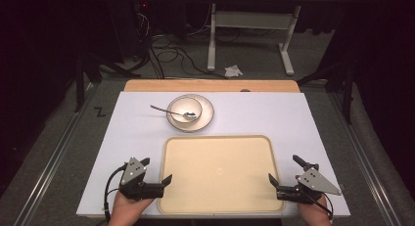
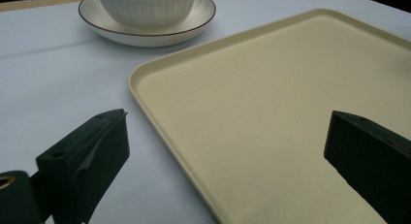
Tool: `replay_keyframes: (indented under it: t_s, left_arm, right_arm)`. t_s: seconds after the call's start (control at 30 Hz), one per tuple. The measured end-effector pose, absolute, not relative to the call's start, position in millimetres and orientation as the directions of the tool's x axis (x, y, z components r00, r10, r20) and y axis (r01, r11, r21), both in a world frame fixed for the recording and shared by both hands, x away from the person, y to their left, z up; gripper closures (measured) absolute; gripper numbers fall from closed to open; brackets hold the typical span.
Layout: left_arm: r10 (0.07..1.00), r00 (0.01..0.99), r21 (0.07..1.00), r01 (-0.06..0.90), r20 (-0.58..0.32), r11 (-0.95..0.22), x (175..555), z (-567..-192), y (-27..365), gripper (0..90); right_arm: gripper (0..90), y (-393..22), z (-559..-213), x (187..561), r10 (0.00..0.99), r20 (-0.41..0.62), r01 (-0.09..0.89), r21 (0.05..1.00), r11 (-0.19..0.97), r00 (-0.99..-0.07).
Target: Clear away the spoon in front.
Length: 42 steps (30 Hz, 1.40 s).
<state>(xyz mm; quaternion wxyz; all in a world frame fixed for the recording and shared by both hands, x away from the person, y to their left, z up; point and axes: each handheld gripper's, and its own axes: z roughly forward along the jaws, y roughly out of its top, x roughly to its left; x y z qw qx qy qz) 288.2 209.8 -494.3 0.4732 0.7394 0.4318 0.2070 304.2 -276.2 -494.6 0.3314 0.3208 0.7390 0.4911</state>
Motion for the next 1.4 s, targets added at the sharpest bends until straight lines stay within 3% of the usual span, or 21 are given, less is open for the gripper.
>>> replay_keyframes:
  t_s: [1.4]
  left_arm:
    - [0.846,0.503,0.895,0.441,-0.178,-0.074,287,-481,227,4.6]
  right_arm:
    - [0.4,-275,-494,303,0.778,-0.184,0.131,0.937,0.323,-0.6]
